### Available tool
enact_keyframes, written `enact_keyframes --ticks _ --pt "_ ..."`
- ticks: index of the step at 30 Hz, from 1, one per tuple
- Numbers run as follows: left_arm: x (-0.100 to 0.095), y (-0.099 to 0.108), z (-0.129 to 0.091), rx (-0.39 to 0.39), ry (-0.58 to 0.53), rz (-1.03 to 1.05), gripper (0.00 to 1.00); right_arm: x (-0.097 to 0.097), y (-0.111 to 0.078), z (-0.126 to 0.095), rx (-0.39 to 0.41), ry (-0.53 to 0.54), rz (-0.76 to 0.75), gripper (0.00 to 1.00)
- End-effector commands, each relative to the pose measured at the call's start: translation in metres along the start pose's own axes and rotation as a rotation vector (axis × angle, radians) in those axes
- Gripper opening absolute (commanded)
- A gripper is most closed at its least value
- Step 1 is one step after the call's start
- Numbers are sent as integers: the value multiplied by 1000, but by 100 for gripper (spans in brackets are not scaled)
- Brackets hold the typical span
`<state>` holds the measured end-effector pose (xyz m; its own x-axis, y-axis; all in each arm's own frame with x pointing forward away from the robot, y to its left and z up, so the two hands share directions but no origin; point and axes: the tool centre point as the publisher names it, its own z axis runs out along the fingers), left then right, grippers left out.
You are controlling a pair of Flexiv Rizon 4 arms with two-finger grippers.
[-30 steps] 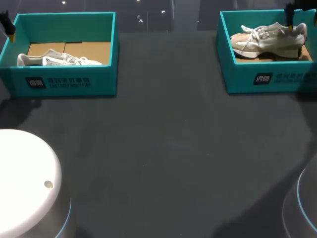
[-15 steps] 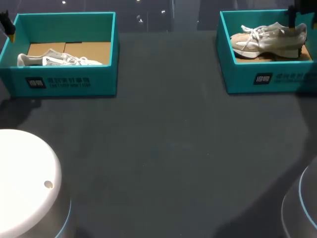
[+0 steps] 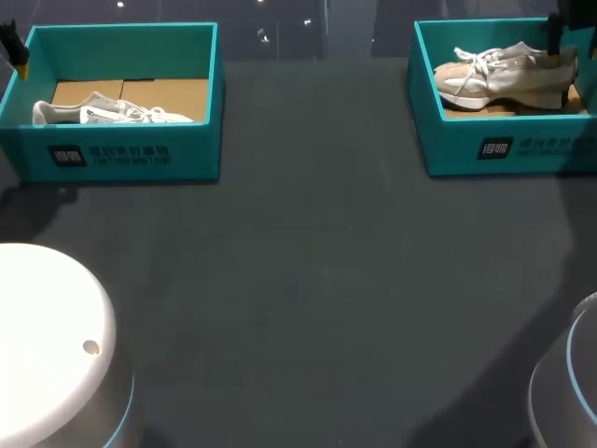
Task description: Take the shoe out of the shoebox, open the shoe tongue, remove and reinsert the insole, then place the shoe into the shoebox
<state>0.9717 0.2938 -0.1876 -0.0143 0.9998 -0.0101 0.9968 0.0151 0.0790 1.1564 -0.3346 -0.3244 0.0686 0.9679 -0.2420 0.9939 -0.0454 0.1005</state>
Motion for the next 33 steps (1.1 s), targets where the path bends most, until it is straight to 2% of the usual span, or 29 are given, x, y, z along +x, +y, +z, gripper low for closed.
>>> enact_keyframes --ticks 1,10,20,33 --pt "0 0 0 -1 2 1 100 0 11 7 29 5 -1 72" --pt "0 0 0 -1 2 1 100 2 10 18 51 22 0 71" --pt "0 0 0 -1 2 1 100 6 7 29 69 44 1 63" --pt "0 0 0 -1 2 1 100 12 3 41 91 66 -1 67"
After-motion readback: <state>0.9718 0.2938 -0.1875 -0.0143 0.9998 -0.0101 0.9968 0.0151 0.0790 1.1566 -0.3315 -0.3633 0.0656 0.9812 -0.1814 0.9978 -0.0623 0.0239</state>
